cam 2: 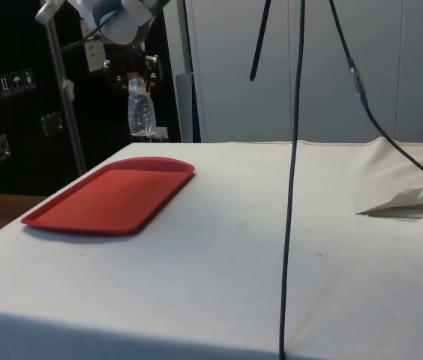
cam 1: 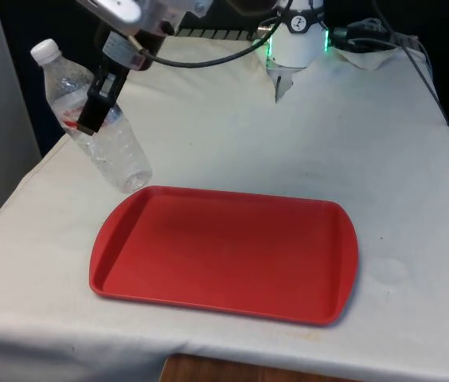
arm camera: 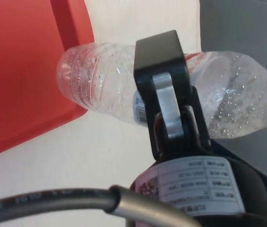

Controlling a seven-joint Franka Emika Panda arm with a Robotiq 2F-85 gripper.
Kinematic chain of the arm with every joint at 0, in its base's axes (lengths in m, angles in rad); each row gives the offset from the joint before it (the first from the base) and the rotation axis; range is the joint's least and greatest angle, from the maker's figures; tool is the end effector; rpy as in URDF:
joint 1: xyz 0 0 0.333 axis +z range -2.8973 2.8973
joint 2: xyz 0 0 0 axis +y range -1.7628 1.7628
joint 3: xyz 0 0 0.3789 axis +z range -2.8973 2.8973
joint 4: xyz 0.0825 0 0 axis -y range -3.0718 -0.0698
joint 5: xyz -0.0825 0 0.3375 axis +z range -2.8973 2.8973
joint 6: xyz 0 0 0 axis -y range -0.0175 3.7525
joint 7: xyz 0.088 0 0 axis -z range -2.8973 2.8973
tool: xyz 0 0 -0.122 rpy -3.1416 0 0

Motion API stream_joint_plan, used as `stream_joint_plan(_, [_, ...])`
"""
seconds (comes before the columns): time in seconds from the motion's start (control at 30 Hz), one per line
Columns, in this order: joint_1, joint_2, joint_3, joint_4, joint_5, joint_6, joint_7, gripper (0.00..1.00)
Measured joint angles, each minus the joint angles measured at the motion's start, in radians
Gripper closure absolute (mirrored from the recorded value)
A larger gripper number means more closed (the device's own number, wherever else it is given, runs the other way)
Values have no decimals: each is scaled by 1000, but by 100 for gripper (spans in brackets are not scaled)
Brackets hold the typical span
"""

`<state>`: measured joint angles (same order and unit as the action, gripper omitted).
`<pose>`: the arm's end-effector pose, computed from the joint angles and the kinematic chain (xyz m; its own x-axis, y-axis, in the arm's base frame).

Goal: Place the bottle upright on the tray.

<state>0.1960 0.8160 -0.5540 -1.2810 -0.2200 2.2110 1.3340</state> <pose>0.7521 -0.1448 0.3859 0.1591 -0.8076 0.5678 -0.9832 -0.1819 0.0167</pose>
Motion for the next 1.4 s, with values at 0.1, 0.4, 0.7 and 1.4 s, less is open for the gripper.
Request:
stream_joint_plan(0.1, [7, 4, 1, 9, -14, -9, 16, 67])
stream_joint_plan(0.4, [19, 18, 7, 33, -48, -28, 50, 67])
stream_joint_plan(0.7, [36, 44, 10, 69, -99, -55, 99, 67])
stream_joint_plan(1.4, [69, 89, 18, 128, -208, -123, 202, 67])
